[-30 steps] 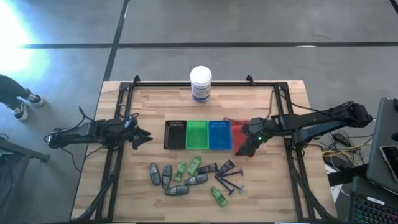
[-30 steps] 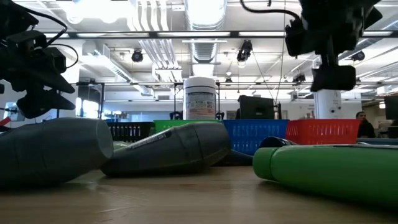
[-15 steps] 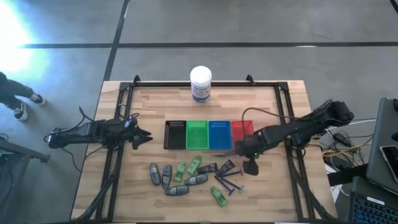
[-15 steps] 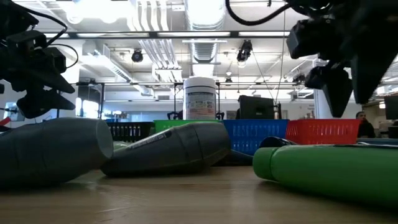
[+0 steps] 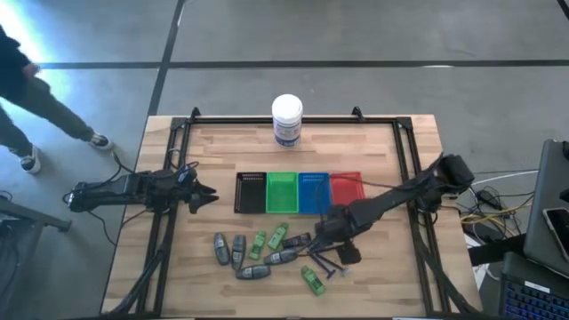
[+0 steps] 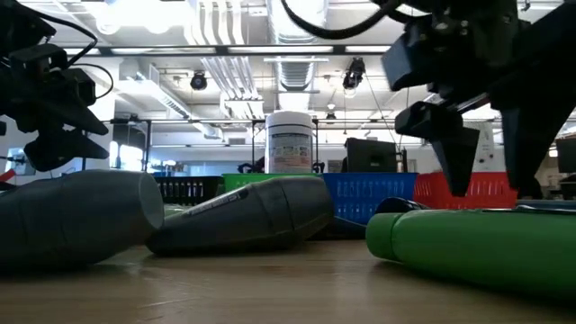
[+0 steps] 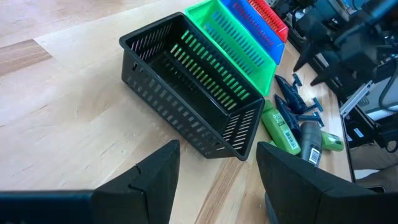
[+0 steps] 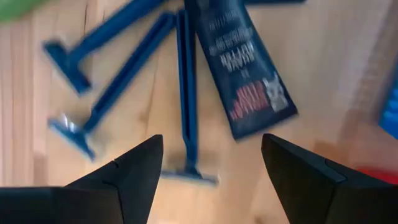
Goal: Pick & Place Travel size toiletries
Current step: Put the blue razor into the red bin
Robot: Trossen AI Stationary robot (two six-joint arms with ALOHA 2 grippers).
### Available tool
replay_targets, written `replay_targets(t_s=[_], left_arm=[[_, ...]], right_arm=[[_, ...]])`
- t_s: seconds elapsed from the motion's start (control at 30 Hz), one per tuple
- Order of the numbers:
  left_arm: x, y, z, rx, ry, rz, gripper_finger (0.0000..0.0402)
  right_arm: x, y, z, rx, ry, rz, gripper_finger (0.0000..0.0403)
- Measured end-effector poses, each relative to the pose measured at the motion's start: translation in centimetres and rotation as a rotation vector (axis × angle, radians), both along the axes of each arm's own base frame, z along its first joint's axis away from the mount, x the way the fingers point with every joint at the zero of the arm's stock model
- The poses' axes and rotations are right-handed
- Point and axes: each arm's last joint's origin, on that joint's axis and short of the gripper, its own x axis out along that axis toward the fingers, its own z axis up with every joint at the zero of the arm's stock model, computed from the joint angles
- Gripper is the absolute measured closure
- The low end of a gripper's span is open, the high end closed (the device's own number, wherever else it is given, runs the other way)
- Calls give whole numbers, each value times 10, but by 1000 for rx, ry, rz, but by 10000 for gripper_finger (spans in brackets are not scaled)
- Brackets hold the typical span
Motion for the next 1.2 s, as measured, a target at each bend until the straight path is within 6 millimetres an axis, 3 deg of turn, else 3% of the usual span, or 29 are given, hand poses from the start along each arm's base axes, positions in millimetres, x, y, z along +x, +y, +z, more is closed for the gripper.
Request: replay_targets(t_s=[0.17, 0.33, 0.5, 0.7, 1.2], left_arm=[[0, 0, 0, 0, 0, 0, 183], [0, 0, 0, 0, 0, 1, 183], [0, 0, 0, 0, 6, 1, 183], [1, 0, -1, 0, 12, 0, 183], [1, 0, -1, 0, 12, 0, 183]], right_arm=[[18, 19, -3, -58, 9, -86, 147], [25, 29, 8, -85, 73, -90, 153], [17, 33, 9, -106, 117, -100, 150], [-9, 42, 3, -166, 121, -72, 135], [-24, 39, -25, -125, -24, -22, 149]])
